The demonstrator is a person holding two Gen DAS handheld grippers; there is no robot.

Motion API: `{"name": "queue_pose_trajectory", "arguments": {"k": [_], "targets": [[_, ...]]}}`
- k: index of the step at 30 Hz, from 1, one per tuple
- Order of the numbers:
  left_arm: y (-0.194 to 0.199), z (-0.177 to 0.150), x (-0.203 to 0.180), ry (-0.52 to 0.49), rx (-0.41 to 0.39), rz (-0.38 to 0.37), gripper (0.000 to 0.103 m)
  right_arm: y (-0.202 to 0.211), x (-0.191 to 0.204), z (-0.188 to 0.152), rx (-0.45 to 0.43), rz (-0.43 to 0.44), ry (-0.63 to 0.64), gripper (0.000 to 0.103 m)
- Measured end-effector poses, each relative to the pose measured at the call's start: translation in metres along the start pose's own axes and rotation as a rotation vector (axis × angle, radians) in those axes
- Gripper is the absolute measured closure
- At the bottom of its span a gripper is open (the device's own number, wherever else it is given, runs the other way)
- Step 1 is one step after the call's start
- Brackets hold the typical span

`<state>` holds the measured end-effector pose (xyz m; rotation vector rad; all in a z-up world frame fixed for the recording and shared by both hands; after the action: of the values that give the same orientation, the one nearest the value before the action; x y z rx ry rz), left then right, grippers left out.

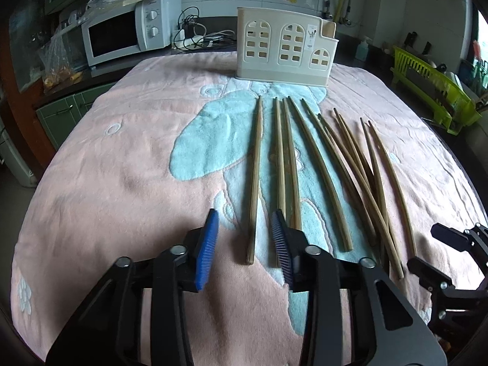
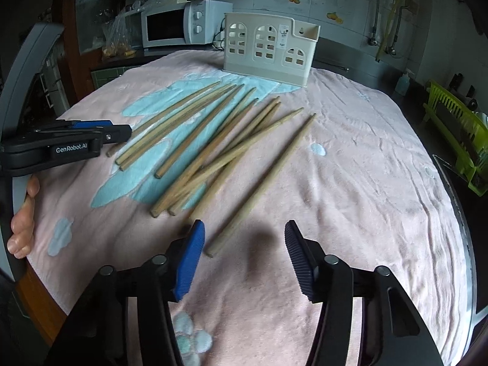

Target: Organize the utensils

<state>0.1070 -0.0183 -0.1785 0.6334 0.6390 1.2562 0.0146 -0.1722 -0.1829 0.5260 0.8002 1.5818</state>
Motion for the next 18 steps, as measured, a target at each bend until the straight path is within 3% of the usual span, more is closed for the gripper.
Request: {"name": "queue_pose_trajectory", "arguments": {"k": [4,6,12,18], "targets": [[-0.007,0.002,-0.001,-0.012,0.014,0.001,0.069,0.001,-0.010,-0.003,0.003,-0.015,-0.017,0.053],[-0.012,0.002,-0.002,-0.014,0.025,-0.006,0.076,0.003,-0.017,-0.004,0.003,-0.028,-0.030,0.053],[-0.022,0.004,-0.003,-0.015,0.050,-0.013,0.081,0.004,-0.034,-0.002,-0.001,-0.068,-0.052,0.058],[-0.031,0.012,-0.006,-0.046,0.055,0.008,0.082,0.000,-0.037,0.003,0.003,-0.025,-0.094,0.059]]}}
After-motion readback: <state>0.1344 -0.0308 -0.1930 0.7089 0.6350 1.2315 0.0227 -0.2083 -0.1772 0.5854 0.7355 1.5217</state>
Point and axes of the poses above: each gripper's, at about its wrist camera, not at the fingertips, and y roughly against the way its jaws point, x to its left, z to its top, the point moved 10 cm from there along -y, roughly the way its jaws point, and after that the axes turned 3 degrees about y, right-handed, at the moved point
